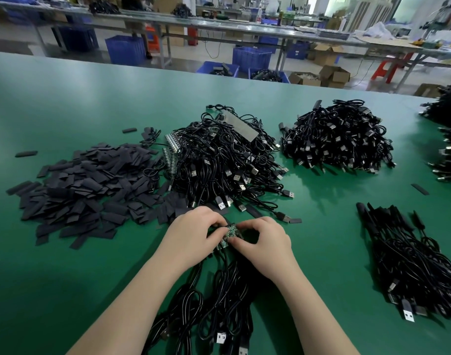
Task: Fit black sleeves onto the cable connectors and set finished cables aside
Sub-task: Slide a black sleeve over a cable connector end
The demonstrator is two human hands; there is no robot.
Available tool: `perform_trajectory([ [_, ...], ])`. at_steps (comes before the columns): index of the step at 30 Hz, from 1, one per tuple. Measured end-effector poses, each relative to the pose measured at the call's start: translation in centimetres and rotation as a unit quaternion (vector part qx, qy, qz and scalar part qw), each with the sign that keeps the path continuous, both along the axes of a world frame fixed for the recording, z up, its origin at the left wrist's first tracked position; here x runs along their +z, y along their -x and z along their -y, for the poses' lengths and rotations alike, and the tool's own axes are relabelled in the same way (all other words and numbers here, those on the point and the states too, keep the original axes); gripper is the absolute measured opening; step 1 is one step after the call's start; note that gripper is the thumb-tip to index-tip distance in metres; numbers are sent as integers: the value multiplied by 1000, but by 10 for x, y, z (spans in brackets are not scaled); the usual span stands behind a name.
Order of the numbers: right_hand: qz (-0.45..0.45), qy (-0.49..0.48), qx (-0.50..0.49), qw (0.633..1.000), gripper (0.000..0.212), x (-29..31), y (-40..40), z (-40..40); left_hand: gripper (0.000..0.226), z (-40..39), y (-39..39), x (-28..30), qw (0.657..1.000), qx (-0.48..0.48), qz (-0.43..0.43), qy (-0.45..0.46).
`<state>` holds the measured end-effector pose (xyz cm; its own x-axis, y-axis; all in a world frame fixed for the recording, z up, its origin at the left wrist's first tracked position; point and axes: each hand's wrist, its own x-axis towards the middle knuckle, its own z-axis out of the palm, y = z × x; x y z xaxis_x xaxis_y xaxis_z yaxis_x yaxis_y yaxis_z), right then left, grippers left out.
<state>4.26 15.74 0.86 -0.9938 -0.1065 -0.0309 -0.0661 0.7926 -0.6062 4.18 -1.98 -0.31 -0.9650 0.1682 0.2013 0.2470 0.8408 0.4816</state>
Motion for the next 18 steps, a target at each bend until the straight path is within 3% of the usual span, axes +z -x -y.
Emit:
perform_trajectory([
  [4,17,94,-13,995,25,1,-1,-2,7,-3,-3,2,998,4,2,-60],
  [9,14,283,-15,959,35,2,-2,-3,22,-3,-3,4,970,17,36,-240],
  [13,-12,306,-8,952,27,3,-2,-1,29,-2,-2,5,947,7,44,-319],
  [18,-18,328,-23,944,19,2,0,-2,23,-6,-3,5,936,9,60,-348],
])
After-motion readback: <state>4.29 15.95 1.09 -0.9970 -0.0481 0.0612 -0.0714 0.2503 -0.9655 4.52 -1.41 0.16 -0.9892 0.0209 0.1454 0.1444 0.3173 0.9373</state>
